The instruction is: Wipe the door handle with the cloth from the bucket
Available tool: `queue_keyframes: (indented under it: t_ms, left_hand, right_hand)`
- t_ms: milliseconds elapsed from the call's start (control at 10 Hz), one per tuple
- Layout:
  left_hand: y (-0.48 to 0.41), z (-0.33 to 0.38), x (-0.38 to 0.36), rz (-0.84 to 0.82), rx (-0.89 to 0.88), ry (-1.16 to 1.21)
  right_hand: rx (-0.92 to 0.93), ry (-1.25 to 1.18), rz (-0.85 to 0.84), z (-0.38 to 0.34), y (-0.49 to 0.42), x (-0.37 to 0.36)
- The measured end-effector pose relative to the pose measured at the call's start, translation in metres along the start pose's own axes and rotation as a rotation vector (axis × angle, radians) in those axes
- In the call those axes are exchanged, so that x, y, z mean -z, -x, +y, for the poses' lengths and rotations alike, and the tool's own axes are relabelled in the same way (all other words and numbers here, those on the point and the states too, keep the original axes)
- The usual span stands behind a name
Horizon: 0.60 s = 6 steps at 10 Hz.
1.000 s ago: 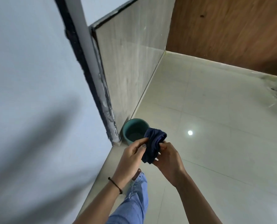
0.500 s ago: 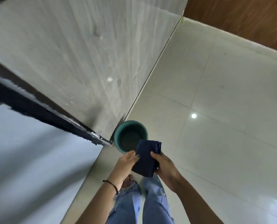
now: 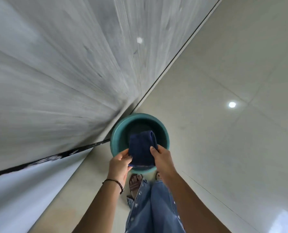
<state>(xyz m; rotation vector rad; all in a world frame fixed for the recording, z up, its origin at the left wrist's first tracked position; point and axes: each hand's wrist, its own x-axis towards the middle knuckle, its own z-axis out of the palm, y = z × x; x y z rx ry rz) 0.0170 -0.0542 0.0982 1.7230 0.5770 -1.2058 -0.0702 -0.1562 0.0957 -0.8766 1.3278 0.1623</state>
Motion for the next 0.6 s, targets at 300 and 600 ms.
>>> queue_keyframes:
  t_ms: [300, 600]
  left_hand:
    - [-0.224, -0.064, -0.009, -0.007, 0.039, -0.45]
    - [-0.241, -0.074, -0.022, -0.03, 0.033, -0.524]
  right_hand:
    - [-0.059, 0.279, 0.148, 0.083, -0.225, -0.048]
    - [-0.185, 0.442, 0.047, 0.09, -0.248, -0.034]
